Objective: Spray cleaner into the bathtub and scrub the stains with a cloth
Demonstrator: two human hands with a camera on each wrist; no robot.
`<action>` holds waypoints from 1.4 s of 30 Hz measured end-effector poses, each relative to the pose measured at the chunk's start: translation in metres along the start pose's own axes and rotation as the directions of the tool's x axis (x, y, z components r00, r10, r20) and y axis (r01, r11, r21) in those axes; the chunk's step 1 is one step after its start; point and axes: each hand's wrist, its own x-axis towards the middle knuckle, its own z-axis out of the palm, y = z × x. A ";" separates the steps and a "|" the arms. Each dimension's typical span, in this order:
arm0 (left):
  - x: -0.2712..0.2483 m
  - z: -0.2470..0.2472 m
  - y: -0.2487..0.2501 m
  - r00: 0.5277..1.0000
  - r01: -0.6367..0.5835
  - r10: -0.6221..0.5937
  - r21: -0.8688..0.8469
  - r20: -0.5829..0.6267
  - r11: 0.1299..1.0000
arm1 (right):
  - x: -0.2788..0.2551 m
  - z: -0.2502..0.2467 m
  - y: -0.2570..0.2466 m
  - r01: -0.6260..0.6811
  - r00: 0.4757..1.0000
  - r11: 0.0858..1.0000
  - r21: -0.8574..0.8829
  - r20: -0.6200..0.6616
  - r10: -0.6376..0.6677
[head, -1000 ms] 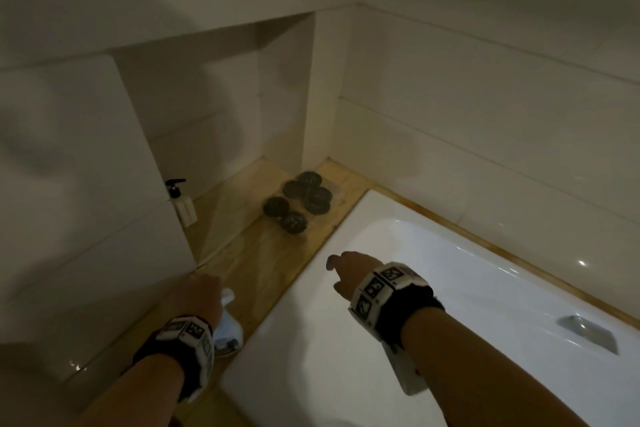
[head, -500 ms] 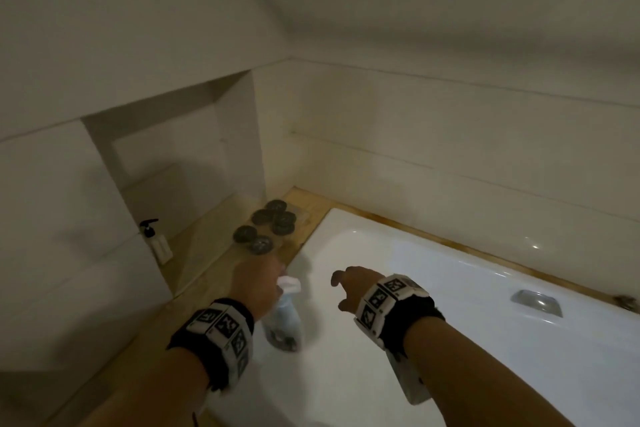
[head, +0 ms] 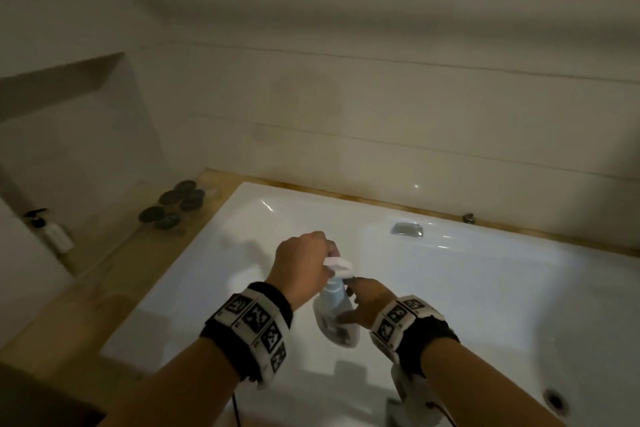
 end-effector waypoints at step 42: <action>-0.110 0.211 0.113 0.822 -0.371 0.369 -0.084 0.433 0.925 | -0.087 0.160 0.202 -0.349 0.930 0.937 -0.005 0.116 0.347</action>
